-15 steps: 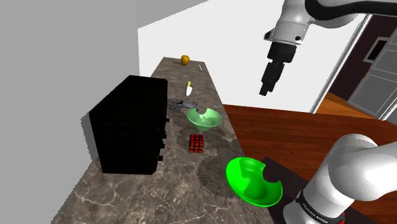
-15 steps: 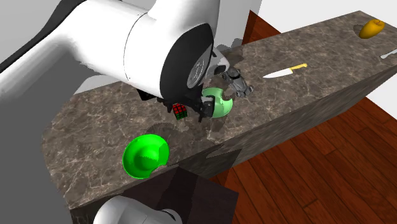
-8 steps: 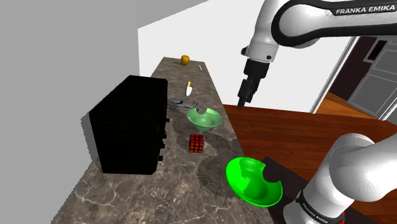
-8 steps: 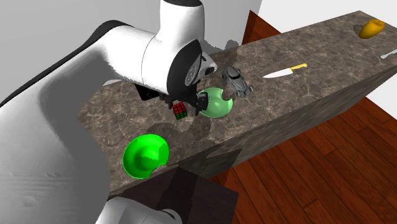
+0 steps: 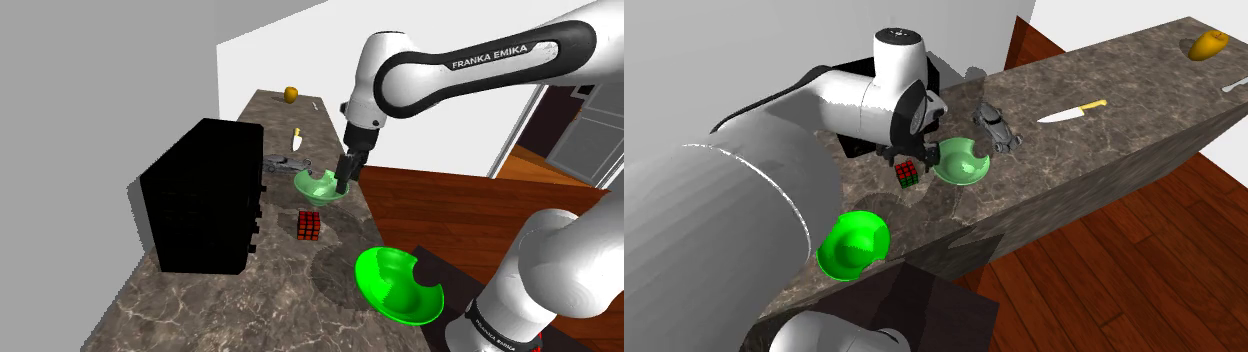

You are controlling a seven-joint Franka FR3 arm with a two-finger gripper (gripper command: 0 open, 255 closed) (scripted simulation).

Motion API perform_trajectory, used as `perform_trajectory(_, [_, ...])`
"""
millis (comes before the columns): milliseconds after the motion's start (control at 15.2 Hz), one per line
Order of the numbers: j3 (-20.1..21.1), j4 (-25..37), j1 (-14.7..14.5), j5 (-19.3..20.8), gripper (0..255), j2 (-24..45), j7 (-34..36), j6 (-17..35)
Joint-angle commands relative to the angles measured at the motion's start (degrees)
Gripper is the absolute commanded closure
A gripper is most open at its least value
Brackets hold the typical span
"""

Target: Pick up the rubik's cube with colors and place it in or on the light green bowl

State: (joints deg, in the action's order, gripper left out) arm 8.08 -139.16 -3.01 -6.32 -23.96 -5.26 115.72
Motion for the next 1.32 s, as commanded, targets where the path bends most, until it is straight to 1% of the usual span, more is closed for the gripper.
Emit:
perform_trajectory(0, [1.23, 0.43, -0.42, 0.29, 0, 3.8, 0.62, 3.67])
perform_trajectory(264, [3.38, 2.47, -0.93, 1.87, 0, 12.0, 2.11, 10.15])
perform_trajectory(594, [5.38, 6.46, -1.61, 5.43, 0, 22.33, 4.82, 16.64])
perform_trajectory(1056, [5.38, 4.73, -1.68, 6.65, 0, 26.12, 5.71, 22.05])
perform_trajectory(1254, [5.37, 4.62, -1.69, 6.77, 0, 26.46, 5.79, 22.49])
